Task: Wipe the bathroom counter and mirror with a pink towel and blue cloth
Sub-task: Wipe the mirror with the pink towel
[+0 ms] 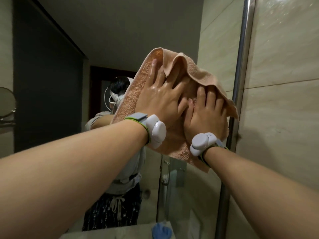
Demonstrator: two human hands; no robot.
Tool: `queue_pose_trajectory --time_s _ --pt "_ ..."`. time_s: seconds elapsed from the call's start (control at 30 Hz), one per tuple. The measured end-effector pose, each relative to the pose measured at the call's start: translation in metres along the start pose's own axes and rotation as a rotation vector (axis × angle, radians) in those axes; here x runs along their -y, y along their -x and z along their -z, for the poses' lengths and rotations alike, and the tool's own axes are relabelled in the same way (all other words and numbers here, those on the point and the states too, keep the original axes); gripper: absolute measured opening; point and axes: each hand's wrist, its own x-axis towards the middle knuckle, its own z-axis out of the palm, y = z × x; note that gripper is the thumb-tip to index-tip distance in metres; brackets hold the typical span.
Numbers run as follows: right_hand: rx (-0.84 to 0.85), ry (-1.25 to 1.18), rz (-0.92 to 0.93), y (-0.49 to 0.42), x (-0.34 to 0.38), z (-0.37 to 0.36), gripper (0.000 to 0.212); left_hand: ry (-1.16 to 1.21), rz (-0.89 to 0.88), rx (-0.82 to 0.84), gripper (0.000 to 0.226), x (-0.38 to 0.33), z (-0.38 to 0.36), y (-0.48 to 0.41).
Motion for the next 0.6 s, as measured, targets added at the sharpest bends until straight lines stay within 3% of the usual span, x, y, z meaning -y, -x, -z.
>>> queue_pose_trajectory --time_s 0.3,0.6 --pt "0.054 -0.196 -0.028 0.039 0.032 0.006 0.053 -0.027 0.033 0.084 0.052 0.011 0.005 0.069" --pt "0.023 -0.235 0.066 -0.012 0.094 0.018 0.055 -0.101 0.086 -0.089 0.053 0.088 0.019 0.046"
